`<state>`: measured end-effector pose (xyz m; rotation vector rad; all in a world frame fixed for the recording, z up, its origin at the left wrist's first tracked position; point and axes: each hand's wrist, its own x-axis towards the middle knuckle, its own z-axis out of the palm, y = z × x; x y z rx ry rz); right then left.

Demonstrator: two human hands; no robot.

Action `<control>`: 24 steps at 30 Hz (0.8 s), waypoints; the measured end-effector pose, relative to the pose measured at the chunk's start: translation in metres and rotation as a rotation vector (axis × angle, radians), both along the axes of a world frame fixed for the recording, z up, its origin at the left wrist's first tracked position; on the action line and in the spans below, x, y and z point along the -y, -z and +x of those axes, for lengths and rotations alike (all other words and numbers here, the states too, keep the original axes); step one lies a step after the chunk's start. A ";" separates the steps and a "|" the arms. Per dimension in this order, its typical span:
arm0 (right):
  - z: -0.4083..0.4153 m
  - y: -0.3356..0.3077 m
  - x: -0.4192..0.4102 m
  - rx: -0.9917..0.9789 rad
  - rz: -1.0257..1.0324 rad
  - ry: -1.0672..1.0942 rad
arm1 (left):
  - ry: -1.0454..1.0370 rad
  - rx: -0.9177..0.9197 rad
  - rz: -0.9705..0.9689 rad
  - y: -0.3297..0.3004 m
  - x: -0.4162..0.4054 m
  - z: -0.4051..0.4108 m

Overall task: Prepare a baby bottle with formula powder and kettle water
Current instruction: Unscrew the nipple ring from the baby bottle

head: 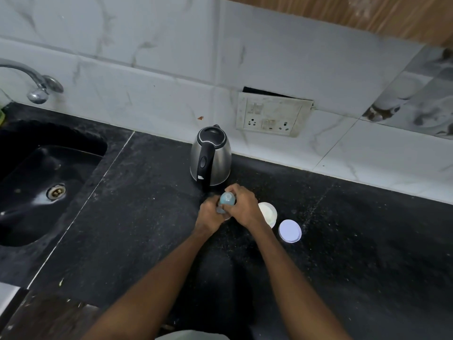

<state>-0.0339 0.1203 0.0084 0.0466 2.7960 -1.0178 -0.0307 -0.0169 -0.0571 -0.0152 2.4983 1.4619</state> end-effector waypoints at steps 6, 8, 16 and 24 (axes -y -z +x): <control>0.014 -0.005 -0.002 0.002 -0.141 0.001 | -0.075 0.020 0.088 -0.005 0.013 0.021; 0.018 -0.010 0.000 -0.003 -0.163 -0.018 | -0.068 0.051 0.139 -0.010 0.015 0.029; 0.023 -0.039 0.024 0.015 0.330 -0.041 | -0.095 0.055 0.151 -0.028 0.010 0.045; 0.018 -0.051 0.021 -0.062 0.413 -0.105 | -0.073 0.086 0.201 -0.033 0.017 0.041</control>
